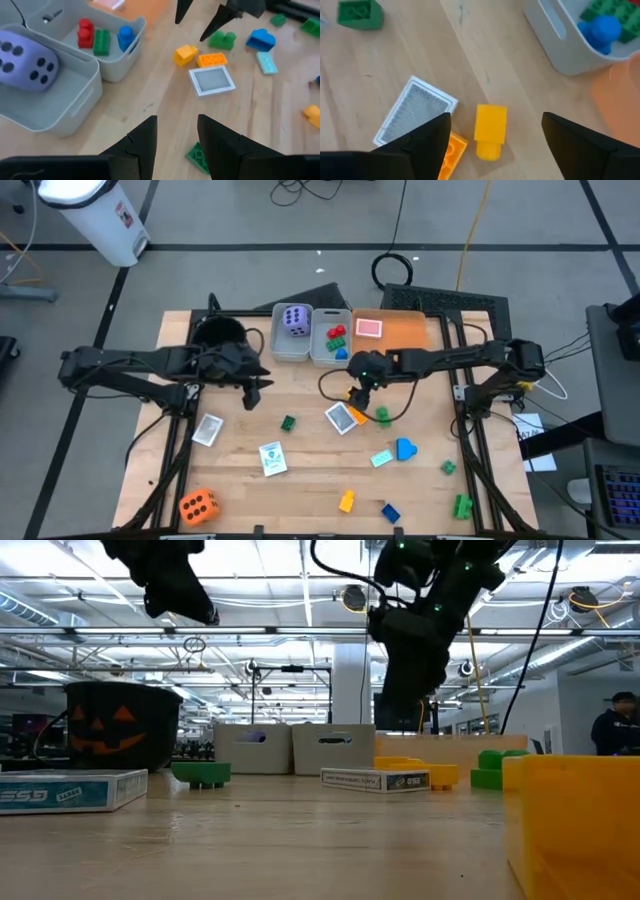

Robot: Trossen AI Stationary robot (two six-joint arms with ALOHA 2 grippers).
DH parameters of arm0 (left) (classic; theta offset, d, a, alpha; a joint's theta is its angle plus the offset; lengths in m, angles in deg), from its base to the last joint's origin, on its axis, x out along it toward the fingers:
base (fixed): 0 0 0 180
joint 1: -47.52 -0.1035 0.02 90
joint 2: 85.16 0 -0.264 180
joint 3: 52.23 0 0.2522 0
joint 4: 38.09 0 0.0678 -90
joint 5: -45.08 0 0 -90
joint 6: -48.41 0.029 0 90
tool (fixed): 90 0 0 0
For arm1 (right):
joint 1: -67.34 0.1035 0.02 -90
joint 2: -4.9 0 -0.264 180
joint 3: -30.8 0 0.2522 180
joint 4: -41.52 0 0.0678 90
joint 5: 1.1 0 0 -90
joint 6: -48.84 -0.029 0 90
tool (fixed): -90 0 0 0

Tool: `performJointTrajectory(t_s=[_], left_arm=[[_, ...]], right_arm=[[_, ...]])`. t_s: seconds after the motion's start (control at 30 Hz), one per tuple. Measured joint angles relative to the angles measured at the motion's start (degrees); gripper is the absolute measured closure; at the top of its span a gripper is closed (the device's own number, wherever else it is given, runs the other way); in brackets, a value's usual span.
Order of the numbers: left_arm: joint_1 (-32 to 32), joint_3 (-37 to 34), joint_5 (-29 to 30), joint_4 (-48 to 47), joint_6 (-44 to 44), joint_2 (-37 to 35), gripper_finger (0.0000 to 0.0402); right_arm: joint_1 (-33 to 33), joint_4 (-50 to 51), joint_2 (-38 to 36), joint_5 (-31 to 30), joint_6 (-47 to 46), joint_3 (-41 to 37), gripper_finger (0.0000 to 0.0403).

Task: Pick & Place Toys
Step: Put the yellow gamepiece into the right gray bin

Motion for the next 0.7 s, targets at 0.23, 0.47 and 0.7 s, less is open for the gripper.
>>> performJointTrajectory(t_s=[0.23,0.47,0.7], left_arm=[[-0.52,-0.01,-1.91,1.54,-0.44,3.5,0.0254],[-1.58,0.0,-3.56,4.15,1.28,3.92,0.0254],[-2.72,0.0,-3.55,4.26,1.39,3.93,0.0254]], right_arm=[[0.04,-0.33,4.41,1.75,-1.43,-0.27,0.0098],[0.17,-0.42,7.87,1.68,-2.7,-0.32,0.0099],[0.19,-1.11,10.57,1.59,-2.91,-0.32,0.0104]])
